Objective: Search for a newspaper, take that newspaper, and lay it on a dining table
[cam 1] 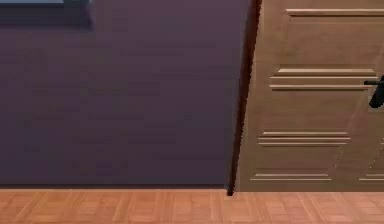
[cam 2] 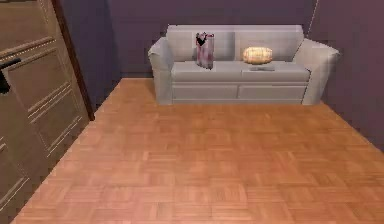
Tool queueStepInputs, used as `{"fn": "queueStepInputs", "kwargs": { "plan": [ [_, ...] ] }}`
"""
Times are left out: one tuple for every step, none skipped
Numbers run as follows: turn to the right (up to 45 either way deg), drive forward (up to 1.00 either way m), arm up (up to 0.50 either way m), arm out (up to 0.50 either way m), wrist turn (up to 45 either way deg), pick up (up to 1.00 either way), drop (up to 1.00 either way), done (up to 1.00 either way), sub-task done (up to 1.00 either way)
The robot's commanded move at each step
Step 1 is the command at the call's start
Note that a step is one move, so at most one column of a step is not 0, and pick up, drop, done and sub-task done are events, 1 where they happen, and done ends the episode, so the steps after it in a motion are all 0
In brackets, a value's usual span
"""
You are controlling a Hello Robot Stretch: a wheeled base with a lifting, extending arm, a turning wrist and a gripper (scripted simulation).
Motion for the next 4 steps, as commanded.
{"fn": "queueStepInputs", "kwargs": {
  "plan": [
    [45.0,0.0,0.0,0.0,0.0,0.0,0.0,0.0,0.0],
    [45.0,0.0,0.0,0.0,0.0,0.0,0.0,0.0,0.0],
    [3.0,0.0,0.0,0.0,0.0,0.0,0.0,0.0,0.0],
    [0.0,1.0,0.0,0.0,0.0,0.0,0.0,0.0,0.0]
  ]
}}
